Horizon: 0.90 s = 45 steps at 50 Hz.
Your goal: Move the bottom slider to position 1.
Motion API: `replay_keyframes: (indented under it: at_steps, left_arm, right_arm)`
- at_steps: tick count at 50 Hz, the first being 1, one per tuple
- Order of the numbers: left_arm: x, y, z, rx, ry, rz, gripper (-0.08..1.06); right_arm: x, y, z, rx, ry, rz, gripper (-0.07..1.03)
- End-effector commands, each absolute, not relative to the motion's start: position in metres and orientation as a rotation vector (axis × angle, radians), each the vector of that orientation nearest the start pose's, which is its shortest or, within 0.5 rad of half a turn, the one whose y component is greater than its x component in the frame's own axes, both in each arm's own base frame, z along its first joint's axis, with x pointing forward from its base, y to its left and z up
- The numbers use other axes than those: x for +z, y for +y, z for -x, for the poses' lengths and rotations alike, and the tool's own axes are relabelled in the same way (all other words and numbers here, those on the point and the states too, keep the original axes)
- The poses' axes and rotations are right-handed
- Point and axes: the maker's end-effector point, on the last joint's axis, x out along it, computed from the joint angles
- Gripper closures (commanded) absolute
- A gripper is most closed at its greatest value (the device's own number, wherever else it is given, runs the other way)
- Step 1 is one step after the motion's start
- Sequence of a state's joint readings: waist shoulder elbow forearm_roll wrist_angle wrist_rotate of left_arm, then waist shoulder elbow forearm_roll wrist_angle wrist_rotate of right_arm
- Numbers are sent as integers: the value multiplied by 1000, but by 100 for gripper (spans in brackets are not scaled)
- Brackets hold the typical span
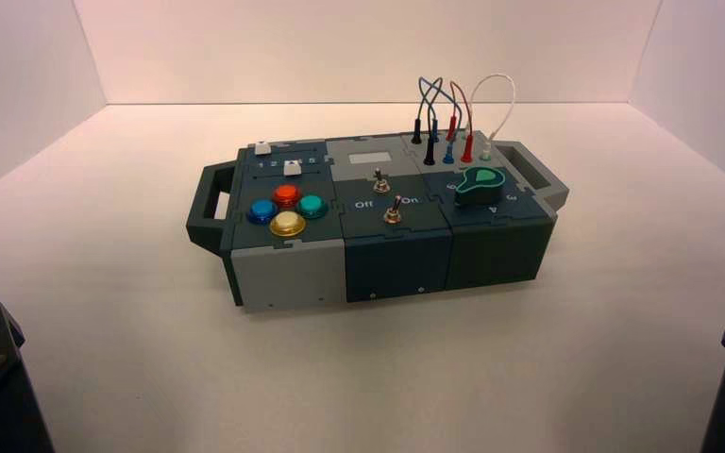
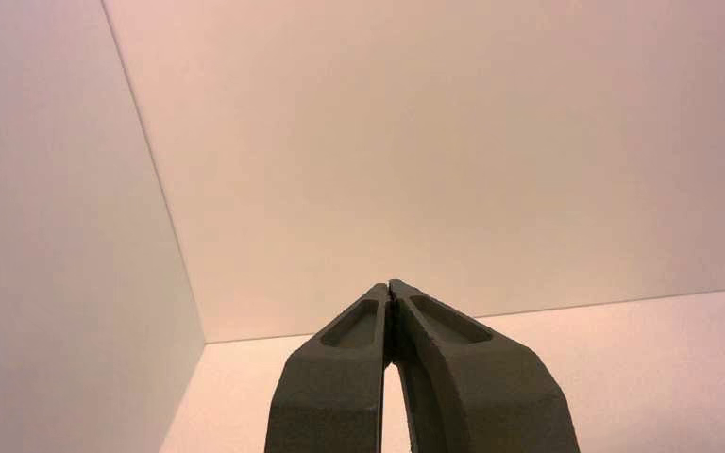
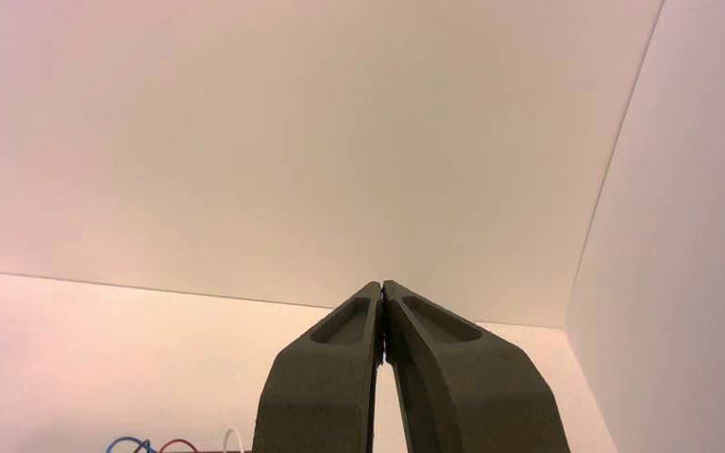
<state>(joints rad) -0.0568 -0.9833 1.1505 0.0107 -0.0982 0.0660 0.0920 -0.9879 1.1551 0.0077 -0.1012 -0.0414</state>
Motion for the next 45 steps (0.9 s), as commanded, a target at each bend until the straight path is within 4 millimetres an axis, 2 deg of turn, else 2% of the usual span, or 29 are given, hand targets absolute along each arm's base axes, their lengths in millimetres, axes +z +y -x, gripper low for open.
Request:
replay_keyframes:
  at_steps: [1,5,21,24,33,41,45]
  left_arm:
    - [282,-15,-261,-61,76,-77,100]
    - [278,-17,-263,-69,96,-74,100]
    - [251,-56,-274,-208,256,-81,100]
    - [243,-73,-273,-267,304,-97,100]
    - [228,-90,-273,-325,381,-117,100]
    - [214,-101,-277,-356,446,-134,100]
    - [208,-106,-279,-367,476,-139,100]
  right_arm:
    - [289,23,-255,92,47,39,98]
    - [289,23,-255,92,47,39,98]
    - [283,24,-258,93,89,39,98]
    - [279,26,-260,100,130,36,98]
    - [266,30,-265,114,237,19,98]
    - [252,55,-269,203,347,37,98]
    - [244,78,-268,281,405,60,98]
